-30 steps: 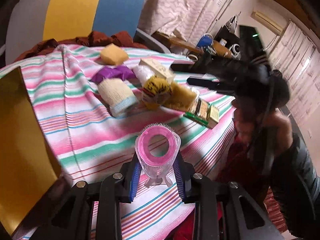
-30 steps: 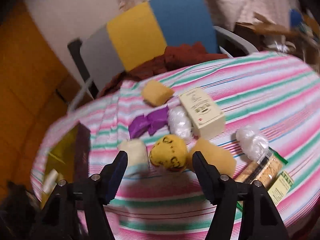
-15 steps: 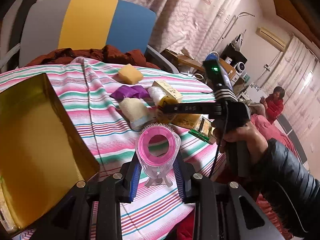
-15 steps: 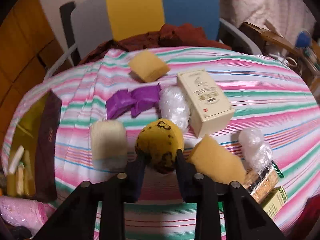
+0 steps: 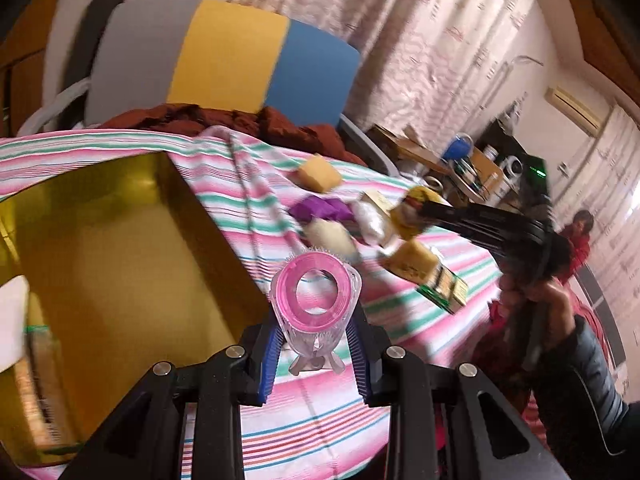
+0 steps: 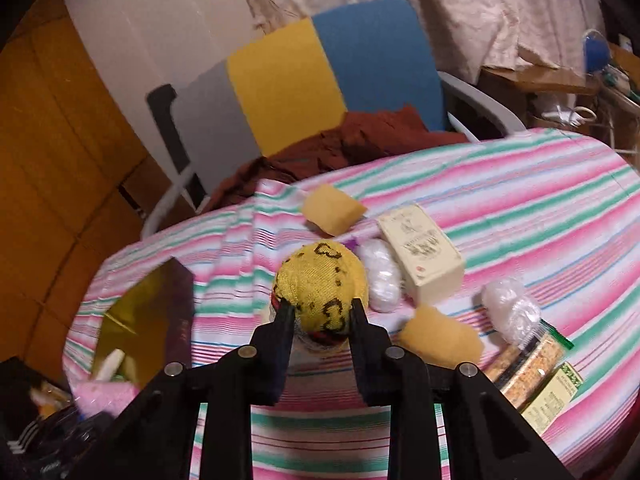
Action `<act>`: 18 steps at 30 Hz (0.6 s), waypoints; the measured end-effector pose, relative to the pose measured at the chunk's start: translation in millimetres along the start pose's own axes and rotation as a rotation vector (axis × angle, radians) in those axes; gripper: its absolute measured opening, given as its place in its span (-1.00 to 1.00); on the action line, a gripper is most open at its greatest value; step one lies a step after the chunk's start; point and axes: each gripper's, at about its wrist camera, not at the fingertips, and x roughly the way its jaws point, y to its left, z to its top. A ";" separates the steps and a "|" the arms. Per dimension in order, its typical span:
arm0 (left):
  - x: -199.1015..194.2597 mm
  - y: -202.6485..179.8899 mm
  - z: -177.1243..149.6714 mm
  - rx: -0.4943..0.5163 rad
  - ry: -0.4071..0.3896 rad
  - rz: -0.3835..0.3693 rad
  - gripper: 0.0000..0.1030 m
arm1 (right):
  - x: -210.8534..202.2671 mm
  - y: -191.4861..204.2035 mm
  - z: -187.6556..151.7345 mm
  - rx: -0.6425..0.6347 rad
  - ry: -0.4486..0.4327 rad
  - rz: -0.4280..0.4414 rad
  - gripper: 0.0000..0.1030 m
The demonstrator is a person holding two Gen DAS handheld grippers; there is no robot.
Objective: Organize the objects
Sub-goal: 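Release the pink roller and yellow sock into the tray with both tools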
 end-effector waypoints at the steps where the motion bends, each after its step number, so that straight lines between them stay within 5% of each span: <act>1: -4.1 5.5 1.5 -0.010 -0.010 0.012 -0.41 | -3.1 7.5 1.1 -0.010 -0.007 0.014 -0.48; 9: -44.4 68.8 18.8 -0.096 -0.112 0.169 -0.41 | -1.0 107.4 -2.9 -0.151 0.021 0.215 -0.48; 18: -56.0 152.9 45.4 -0.174 -0.099 0.430 -0.31 | 65.5 221.2 -64.4 -0.313 0.261 0.354 -0.41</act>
